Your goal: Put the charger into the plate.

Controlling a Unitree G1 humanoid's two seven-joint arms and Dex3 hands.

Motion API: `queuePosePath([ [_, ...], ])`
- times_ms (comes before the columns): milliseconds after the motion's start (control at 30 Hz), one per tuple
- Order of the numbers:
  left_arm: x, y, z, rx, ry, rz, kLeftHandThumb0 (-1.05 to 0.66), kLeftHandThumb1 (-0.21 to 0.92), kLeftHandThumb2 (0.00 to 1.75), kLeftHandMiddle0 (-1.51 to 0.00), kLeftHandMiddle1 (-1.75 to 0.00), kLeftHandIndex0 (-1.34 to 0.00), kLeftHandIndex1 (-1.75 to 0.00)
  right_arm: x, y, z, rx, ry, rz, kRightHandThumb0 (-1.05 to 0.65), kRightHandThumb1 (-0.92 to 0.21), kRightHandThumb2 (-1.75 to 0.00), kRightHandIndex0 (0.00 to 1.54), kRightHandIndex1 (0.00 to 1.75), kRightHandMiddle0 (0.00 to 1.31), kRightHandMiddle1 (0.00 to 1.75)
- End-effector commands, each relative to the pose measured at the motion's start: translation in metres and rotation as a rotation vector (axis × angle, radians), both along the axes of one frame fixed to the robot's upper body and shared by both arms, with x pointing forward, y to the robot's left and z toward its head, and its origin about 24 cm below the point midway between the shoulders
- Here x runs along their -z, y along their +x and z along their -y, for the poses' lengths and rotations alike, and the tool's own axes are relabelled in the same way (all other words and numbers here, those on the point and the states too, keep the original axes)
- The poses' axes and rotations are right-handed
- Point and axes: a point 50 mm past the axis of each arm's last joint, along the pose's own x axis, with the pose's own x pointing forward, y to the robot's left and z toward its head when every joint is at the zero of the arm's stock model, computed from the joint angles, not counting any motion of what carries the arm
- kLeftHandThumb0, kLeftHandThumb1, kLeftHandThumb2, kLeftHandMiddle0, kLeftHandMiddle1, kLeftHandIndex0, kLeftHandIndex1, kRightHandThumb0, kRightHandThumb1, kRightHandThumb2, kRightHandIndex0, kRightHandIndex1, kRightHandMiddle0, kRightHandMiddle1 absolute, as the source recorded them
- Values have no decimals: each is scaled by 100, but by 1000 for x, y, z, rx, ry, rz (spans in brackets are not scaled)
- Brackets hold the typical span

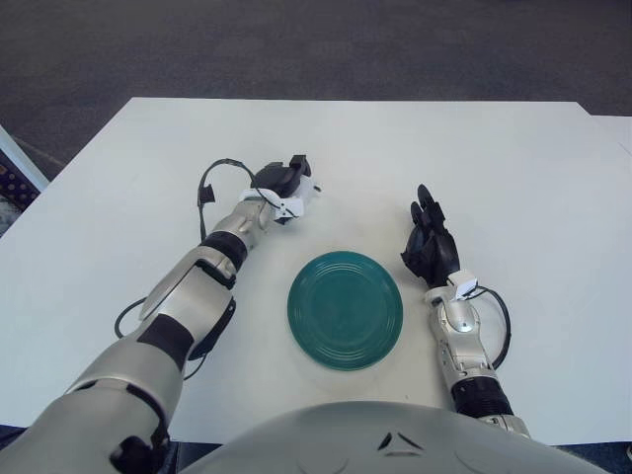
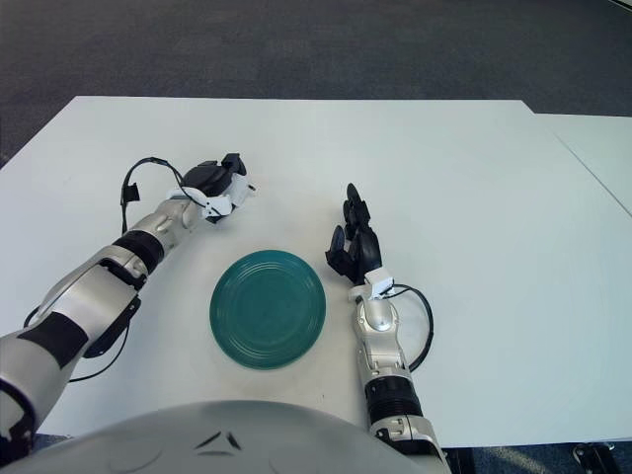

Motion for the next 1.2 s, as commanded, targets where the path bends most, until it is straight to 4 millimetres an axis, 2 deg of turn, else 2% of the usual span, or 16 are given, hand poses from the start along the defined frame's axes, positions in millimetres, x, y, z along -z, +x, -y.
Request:
queuePosePath([
  [0, -43, 7, -5, 51, -69, 115, 0, 23, 142, -67, -173, -46, -175, 39, -32, 16, 29, -22, -157, -98, -92, -94, 0, 0, 0, 7],
  [233, -100, -5, -3, 140, -119, 229, 0, 23, 142, -68, -172, -46, -175, 41, -30, 17, 20, -41, -151, -101, -92, -96, 0, 0, 0, 7],
  [400, -121, -26, 1, 206, -158, 281, 0, 23, 142, -67, -173, -46, -175, 43, -31, 16, 11, -44, -156, -101, -92, -95, 0, 0, 0, 7],
  [467, -126, -42, 5, 249, -170, 300, 0, 21, 144, -68, -174, -47, -175, 44, -31, 16, 12, -43, -162, -100, -92, -94, 0, 0, 0, 6],
  [733, -139, -77, 13, 363, -121, 341, 0, 13, 154, -72, -175, -55, -174, 45, -32, 14, 28, -33, -187, -98, -92, -93, 0, 0, 0, 5],
  [800, -139, -92, 18, 414, -97, 341, 0, 12, 155, -73, -175, -55, -174, 45, -32, 12, 34, -34, -193, -98, -92, -92, 0, 0, 0, 5],
  [1000, -132, -115, 24, 516, -91, 246, 0, 15, 151, -71, -174, -52, -175, 45, -32, 9, 40, -33, -196, -98, -92, -92, 0, 0, 1, 6],
  [1167, -113, -132, 34, 612, -51, 180, 0, 14, 152, -73, -172, -53, -175, 43, -31, 7, 39, -38, -188, -99, -92, -93, 0, 0, 1, 6],
])
